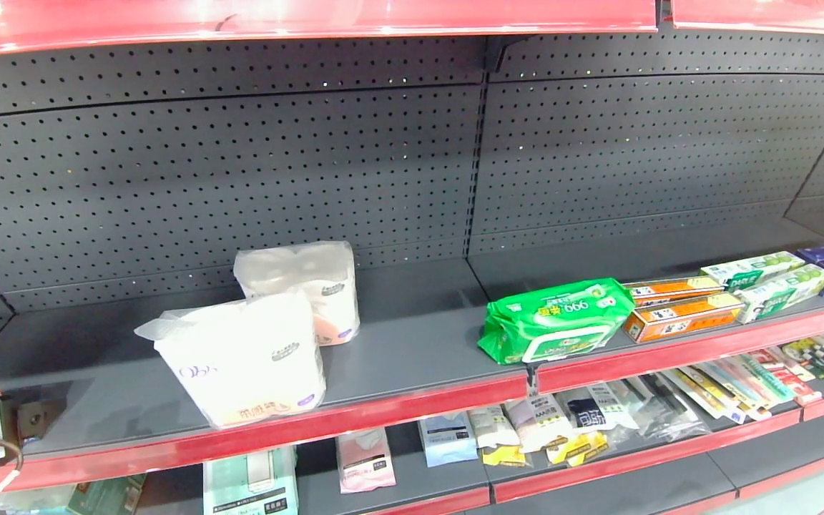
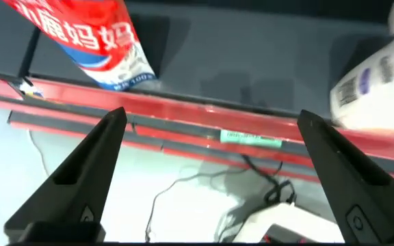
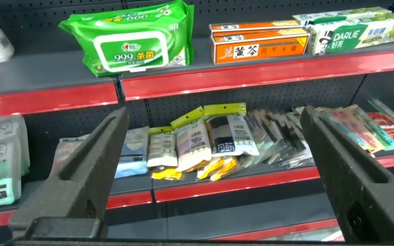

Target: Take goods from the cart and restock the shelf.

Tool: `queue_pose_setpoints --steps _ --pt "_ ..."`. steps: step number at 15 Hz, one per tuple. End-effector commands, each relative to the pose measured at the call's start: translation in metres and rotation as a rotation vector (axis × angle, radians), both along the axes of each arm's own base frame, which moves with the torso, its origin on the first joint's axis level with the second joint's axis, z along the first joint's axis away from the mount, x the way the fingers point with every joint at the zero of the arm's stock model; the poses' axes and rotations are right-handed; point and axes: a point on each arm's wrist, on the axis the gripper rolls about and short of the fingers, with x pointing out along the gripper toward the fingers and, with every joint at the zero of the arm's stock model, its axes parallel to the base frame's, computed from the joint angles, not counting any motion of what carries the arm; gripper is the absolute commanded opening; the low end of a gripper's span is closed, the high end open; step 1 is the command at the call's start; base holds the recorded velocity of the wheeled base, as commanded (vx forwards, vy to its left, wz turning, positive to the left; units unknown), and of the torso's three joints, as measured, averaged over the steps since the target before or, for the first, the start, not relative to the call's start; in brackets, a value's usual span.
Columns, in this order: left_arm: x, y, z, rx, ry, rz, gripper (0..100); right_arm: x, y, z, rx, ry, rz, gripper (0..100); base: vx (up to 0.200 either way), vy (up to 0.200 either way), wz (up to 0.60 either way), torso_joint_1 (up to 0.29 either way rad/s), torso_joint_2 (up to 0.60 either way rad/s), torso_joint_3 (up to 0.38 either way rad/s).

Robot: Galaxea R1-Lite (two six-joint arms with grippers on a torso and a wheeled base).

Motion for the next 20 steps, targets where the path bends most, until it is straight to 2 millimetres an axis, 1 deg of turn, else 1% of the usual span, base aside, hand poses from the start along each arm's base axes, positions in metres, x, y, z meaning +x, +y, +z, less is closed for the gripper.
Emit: queue_pose_setpoints --steps 1,4,5,6,8,12,16,20 --pt "0.021 0.003 -0.015 -0.012 0.080 -0.004 100 0.000 0.000 0.000 0.000 0.001 0.002 100 0.000 0.000 0.00 0.000 0.00 0.000" --pt "0.039 0.006 -0.029 -0.019 0.123 -0.004 100 0.000 0.000 0.000 0.000 0.001 0.000 100 0.000 0.000 0.00 0.000 0.00 0.000" --pt "0.041 0.006 -0.031 -0.020 0.127 -0.004 100 0.000 0.000 0.000 0.000 0.001 0.002 100 0.000 0.000 0.00 0.000 0.00 0.000" --pt "0.049 0.007 -0.037 -0.023 0.143 -0.003 100 0.000 0.000 0.000 0.000 0.001 0.000 100 0.000 0.000 0.00 0.000 0.00 0.000" --pt "0.058 0.009 -0.045 -0.026 0.162 -0.003 100 0.000 0.000 0.000 0.000 0.001 0.000 100 0.000 0.000 0.00 0.000 0.00 0.000" --pt "0.070 0.005 -0.060 -0.031 0.204 -0.027 100 0.000 0.000 0.000 0.000 0.001 0.000 100 0.000 0.000 0.00 0.000 0.00 0.000" --pt "0.086 0.003 -0.071 -0.024 0.190 -0.049 100 0.000 0.000 0.000 0.000 0.001 0.000 100 0.000 0.000 0.00 0.000 0.00 0.000" --pt "0.096 0.000 -0.080 -0.023 0.190 -0.065 100 0.000 0.000 0.000 0.000 0.001 0.002 100 0.000 0.000 0.00 0.000 0.00 0.000"
